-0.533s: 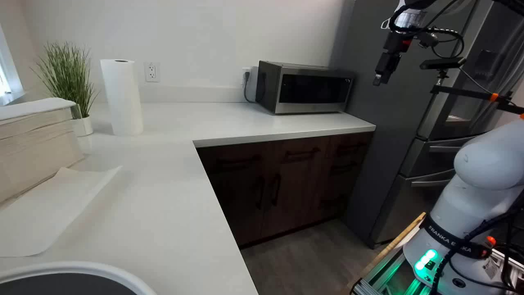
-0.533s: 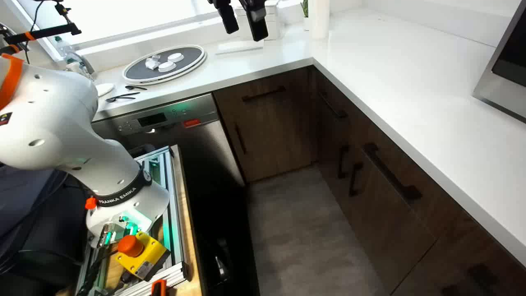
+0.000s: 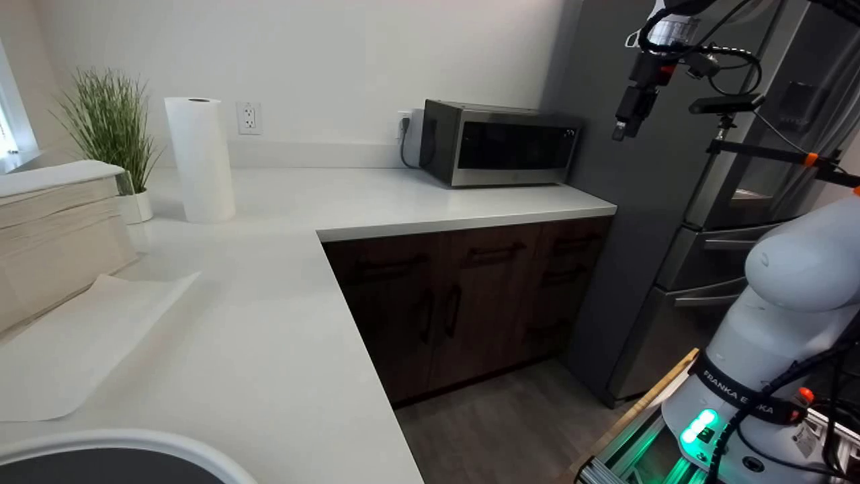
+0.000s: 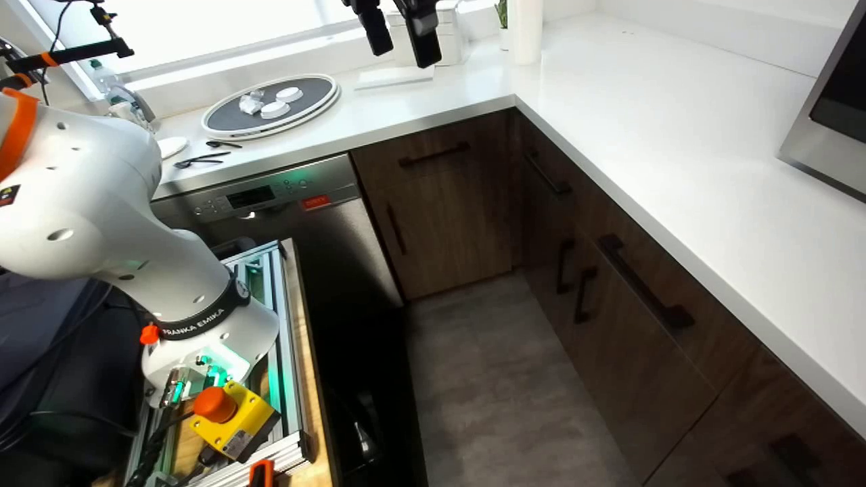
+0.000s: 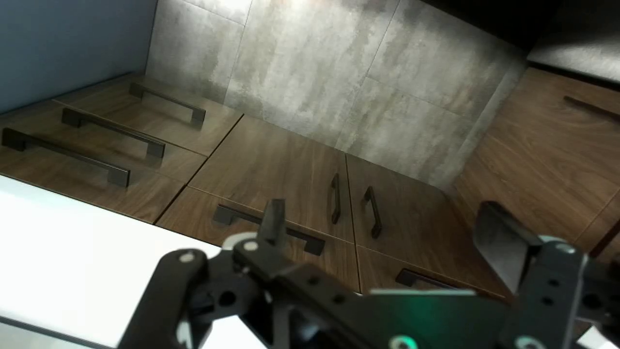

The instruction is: Open the drawer

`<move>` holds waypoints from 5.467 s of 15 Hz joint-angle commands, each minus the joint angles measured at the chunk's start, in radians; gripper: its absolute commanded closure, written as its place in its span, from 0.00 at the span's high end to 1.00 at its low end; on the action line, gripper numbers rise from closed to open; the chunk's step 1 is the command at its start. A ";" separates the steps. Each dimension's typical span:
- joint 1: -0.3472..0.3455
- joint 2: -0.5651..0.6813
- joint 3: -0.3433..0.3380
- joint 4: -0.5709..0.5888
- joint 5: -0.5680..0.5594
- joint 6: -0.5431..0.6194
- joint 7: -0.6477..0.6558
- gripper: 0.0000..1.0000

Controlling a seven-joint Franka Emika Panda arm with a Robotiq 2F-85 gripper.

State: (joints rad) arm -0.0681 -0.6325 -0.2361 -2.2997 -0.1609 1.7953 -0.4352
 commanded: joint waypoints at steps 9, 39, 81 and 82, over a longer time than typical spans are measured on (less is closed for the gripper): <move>0.104 0.056 0.111 -0.034 0.033 0.037 0.006 1.00; 0.236 0.808 0.396 0.014 -0.424 0.883 0.173 1.00; 0.204 1.522 0.293 0.564 -0.620 1.246 -0.059 1.00; 0.192 1.517 0.313 0.554 -0.611 1.235 -0.066 1.00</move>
State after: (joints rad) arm 0.1634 0.8586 0.0261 -1.7510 -0.7804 3.0296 -0.4643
